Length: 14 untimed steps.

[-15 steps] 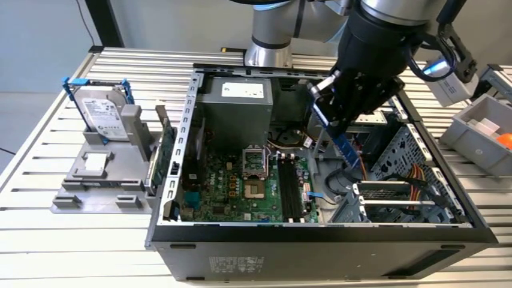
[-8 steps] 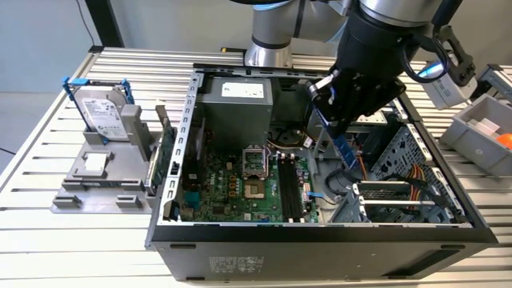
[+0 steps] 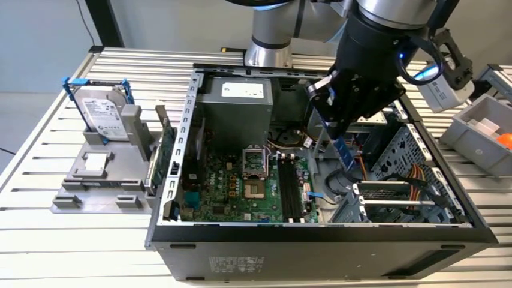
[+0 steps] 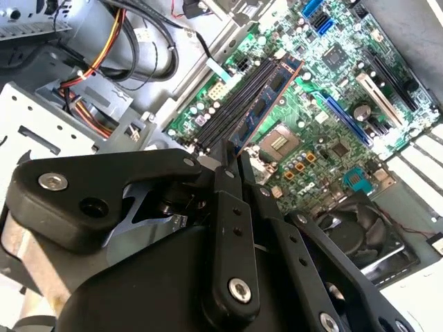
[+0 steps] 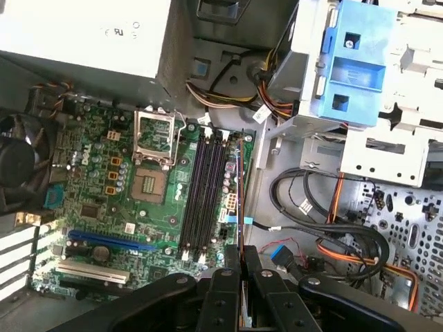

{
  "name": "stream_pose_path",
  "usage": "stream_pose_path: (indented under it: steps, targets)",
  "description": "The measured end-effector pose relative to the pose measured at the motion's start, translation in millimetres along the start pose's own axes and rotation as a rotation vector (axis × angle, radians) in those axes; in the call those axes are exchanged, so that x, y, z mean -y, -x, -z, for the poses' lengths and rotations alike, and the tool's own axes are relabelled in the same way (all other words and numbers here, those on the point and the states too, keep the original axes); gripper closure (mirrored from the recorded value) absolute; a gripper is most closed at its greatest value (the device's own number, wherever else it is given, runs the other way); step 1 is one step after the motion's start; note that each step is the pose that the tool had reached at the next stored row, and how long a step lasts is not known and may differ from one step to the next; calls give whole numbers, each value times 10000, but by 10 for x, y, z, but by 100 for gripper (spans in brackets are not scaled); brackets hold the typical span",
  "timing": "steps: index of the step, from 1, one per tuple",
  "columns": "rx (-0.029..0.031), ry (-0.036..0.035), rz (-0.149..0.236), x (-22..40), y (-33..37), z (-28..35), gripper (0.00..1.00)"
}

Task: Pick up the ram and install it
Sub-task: 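Insert the ram into the slot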

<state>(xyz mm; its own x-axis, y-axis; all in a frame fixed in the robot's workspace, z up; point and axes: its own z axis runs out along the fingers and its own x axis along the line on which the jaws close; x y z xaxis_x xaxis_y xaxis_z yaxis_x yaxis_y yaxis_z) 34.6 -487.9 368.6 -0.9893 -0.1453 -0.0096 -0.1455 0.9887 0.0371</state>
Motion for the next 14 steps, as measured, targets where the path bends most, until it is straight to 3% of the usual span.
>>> stream_pose_path:
  steps: [8, 14]
  targets:
    - [9, -10, -260, -8, -13, -69, 100]
    - [33, -29, -827, -8, -18, -134, 100]
